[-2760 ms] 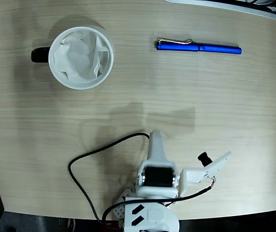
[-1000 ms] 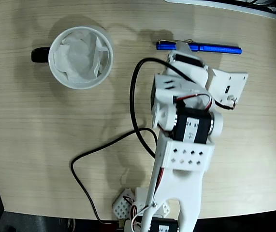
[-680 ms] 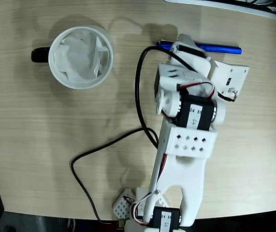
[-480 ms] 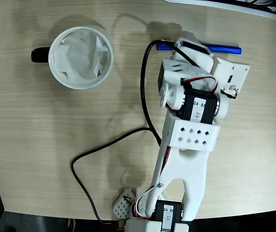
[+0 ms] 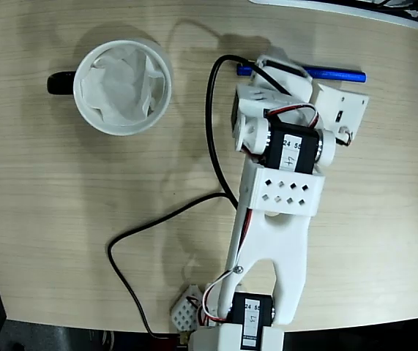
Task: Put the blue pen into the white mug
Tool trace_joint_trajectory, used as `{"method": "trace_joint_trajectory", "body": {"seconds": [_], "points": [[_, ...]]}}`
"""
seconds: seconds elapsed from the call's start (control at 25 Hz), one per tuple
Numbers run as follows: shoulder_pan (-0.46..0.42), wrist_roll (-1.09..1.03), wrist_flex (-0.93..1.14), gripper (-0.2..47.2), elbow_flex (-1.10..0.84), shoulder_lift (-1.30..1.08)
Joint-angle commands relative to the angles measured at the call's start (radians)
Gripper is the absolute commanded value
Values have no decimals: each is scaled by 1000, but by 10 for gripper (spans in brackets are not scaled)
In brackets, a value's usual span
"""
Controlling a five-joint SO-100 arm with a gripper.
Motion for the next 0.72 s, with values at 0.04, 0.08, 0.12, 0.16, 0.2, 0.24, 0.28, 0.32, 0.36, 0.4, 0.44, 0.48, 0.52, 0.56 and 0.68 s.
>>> {"method": "trace_joint_trajectory", "body": {"seconds": [0.04,0.08,0.12,0.16,0.2,0.24,0.28,0.32,0.36,0.4,0.44,0.48,0.52,0.56,0.68], "points": [[-11,11,61,183,-38,77],[-14,11,69,183,-38,77],[-15,11,72,183,-38,74],[-15,11,72,183,-37,69],[-15,11,72,183,-38,63],[-15,11,72,183,-40,58],[-15,11,69,183,-41,54],[-15,11,63,183,-44,49],[-15,12,58,183,-49,44],[-14,14,51,183,-54,41],[-15,15,44,183,-57,38],[-15,18,40,182,-58,34],[-15,20,34,182,-60,28],[-15,21,26,181,-60,21],[-12,21,0,179,-60,-3]]}}
